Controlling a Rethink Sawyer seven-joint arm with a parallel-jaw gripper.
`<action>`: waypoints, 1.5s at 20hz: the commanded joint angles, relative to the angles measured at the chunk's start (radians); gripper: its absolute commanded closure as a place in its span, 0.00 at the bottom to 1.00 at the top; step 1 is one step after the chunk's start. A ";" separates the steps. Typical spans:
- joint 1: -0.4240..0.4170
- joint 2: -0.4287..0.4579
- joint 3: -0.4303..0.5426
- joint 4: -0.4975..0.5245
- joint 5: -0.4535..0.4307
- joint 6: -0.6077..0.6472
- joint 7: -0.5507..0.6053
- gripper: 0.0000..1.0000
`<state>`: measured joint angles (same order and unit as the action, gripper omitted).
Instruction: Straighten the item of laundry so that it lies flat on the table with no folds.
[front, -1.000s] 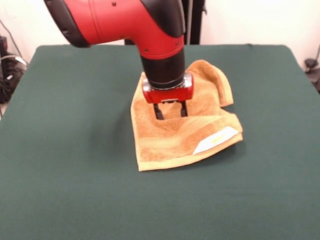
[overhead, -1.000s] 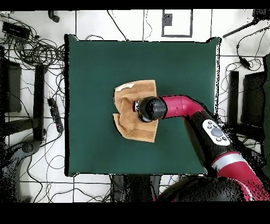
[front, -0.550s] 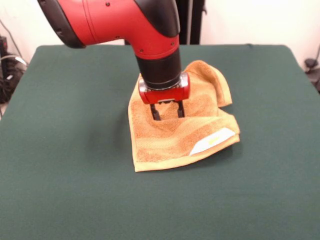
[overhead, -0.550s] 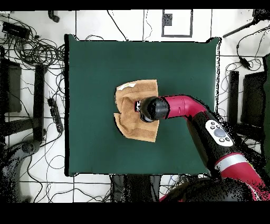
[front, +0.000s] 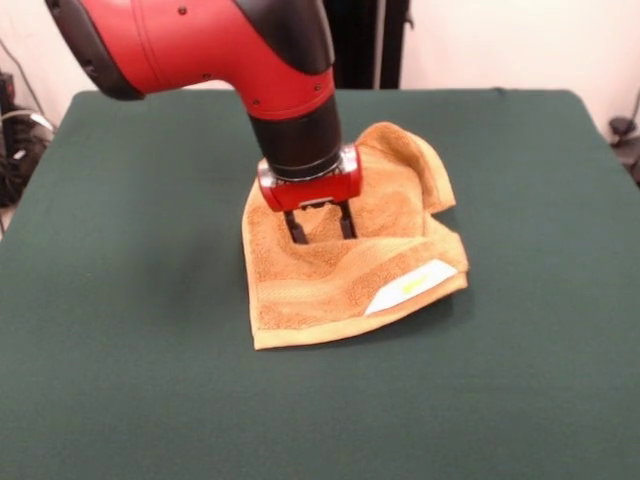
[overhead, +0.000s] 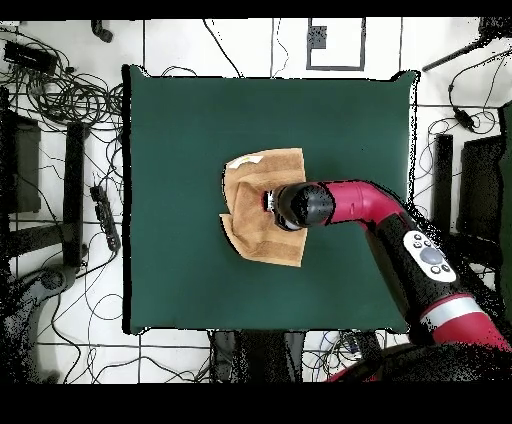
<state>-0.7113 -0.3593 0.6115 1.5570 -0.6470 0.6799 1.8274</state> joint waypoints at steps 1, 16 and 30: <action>-0.089 0.175 -0.043 -0.109 -0.216 0.091 -0.535 0.00; -0.075 0.148 -0.068 -0.151 -0.302 0.214 -0.814 0.00; -0.134 0.168 -0.045 -0.173 -0.310 0.191 -1.061 0.00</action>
<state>-0.7929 -0.3322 0.6878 1.5337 -0.7120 0.8269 1.1668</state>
